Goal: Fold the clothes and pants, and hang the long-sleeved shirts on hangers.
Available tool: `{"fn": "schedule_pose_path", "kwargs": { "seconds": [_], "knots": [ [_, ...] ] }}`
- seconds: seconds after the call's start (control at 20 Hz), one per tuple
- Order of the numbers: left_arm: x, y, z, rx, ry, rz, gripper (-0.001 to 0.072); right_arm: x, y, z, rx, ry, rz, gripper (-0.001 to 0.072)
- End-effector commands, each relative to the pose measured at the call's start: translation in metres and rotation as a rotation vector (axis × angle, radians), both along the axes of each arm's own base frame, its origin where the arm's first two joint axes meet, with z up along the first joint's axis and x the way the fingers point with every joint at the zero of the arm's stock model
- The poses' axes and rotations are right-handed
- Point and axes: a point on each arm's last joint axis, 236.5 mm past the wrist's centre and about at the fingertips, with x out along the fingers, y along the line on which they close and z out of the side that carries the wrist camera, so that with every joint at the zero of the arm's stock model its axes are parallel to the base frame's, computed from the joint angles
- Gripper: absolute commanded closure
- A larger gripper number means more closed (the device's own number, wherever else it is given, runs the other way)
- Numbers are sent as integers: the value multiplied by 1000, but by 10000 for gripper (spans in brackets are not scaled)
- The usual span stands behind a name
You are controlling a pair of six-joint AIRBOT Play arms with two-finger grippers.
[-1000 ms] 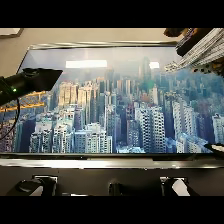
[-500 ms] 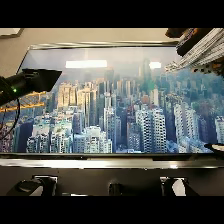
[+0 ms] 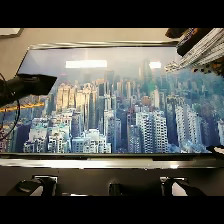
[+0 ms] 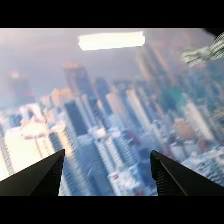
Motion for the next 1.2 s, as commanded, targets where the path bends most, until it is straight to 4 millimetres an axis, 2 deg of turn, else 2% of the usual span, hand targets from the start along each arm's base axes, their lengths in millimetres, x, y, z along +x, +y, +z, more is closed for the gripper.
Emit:
{"fn": "schedule_pose_path", "kwargs": {
  "seconds": [0.0,0.1,0.2,0.25,0.3,0.45,0.7,1.15],
  "knots": [
    [-23,35,-48,186,187,59,107,-5,96,-108,0,291,265,365],
    [-36,51,-73,254,265,86,121,-26,133,-167,49,462,335,369],
    [-46,60,-94,291,291,100,355,-45,156,-210,45,585,369,463],
    [-51,63,-103,295,301,105,533,-53,164,-227,37,630,375,533],
    [-55,67,-111,294,308,115,684,-60,173,-240,20,664,394,661],
    [-56,87,-118,280,296,180,683,-76,187,-259,5,724,437,680],
    [-53,118,-118,268,308,279,680,-89,186,-264,5,786,448,679],
    [-53,121,-118,266,311,288,680,-89,186,-264,4,785,448,679]
  ]
}}
